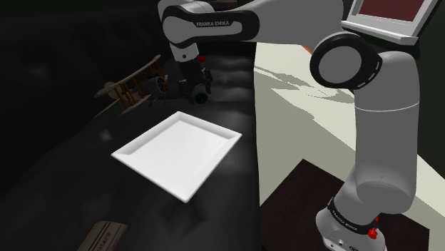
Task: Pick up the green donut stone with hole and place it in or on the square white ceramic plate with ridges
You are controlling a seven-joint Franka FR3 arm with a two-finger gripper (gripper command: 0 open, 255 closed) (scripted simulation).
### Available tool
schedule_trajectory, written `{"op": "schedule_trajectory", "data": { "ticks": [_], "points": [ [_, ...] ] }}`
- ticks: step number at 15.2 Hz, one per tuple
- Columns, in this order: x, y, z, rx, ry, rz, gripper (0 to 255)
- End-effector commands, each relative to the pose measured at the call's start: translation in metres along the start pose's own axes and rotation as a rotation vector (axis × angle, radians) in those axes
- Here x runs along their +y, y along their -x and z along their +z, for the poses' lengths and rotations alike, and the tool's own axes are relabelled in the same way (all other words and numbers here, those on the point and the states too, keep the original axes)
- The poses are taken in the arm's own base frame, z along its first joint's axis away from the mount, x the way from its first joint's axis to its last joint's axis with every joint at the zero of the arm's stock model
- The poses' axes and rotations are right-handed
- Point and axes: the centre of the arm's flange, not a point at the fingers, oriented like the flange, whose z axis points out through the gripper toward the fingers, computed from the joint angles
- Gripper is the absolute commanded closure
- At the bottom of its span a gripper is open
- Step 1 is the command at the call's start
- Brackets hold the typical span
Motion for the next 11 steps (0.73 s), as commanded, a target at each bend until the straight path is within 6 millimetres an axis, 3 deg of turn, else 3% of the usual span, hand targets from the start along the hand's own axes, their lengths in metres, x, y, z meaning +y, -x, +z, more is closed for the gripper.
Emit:
{"op": "schedule_trajectory", "data": {
  "ticks": [1, 2, 3, 11],
  "points": [
    [0.0000, 0.0000, 0.0002, 0.000, 0.000, 0.000, 0],
    [0.0000, 0.0000, 0.0001, 0.000, 0.000, 0.000, 0],
    [0.0000, 0.0000, 0.0001, 0.000, 0.000, 0.000, 255],
    [0.0000, 0.0000, 0.0001, 0.000, 0.000, 0.000, 255]
  ]
}}
